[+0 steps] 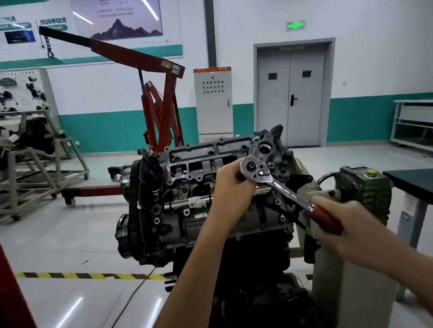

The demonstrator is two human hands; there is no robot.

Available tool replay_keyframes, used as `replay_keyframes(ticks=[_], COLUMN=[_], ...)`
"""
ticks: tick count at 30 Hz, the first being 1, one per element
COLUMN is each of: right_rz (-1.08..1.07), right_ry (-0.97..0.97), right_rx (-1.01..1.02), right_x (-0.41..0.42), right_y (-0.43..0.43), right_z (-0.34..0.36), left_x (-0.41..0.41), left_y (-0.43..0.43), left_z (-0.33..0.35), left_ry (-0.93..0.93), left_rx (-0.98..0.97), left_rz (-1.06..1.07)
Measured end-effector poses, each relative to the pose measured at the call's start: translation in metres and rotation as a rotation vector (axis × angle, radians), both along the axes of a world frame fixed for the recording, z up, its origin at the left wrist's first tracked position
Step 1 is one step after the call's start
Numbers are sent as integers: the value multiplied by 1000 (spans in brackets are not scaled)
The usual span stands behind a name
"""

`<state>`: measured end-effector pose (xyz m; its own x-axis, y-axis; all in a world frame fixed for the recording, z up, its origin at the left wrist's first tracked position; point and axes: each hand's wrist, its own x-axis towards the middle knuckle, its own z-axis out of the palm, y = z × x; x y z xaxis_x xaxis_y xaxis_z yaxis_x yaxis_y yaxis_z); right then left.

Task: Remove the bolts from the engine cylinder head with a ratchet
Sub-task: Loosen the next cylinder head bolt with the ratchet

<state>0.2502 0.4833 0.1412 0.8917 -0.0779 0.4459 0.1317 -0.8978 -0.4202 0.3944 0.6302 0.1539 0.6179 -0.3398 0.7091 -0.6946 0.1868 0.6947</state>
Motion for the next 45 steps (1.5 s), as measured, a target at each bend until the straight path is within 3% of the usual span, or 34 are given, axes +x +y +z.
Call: replay_keyframes(ticks=[5, 9, 11, 17, 19, 21, 25, 28, 30, 36, 39, 41, 45], right_rz=[-83, 4, 8, 21, -24, -42, -54, -14, -7, 21, -1, -33, -68], right_ry=[-248, -261, -198, 13, 11, -5, -222, -253, -240, 19, 10, -18, -216], right_rx=[544, 829, 757, 44, -86, -15, 465, 733, 716, 94, -100, -27, 461], right_x=[11, 33, 24, -6, -1, 2, 6, 27, 26, -5, 1, 3, 6], right_y=[100, 149, 132, 15, 0, 9, 88, 141, 138, 24, -5, 2, 82], right_z=[-62, -72, -67, -6, 8, -4, -58, -73, -70, -14, 13, 0, -59], left_x=[-4, -4, -3, 0, 2, 3, -1, -2, -1, 0, 0, 0, 0], left_y=[-6, -3, -3, -3, 0, 2, -1, -1, 0, -1, -1, -2, -7], left_z=[-2, -2, -1, -2, -3, -5, -6, -6, -5, -4, -2, -4, -7], left_ry=[15, 13, 28, 32, 19, 16, 10, 11, 10, 37, 35, 28, 20], left_rx=[-73, -63, -60, -35, -47, -59, -83, -79, -75, -42, -46, -56, -98], left_rz=[26, 7, 6, 12, 14, 9, 27, 13, 13, 5, 21, 37, 64])
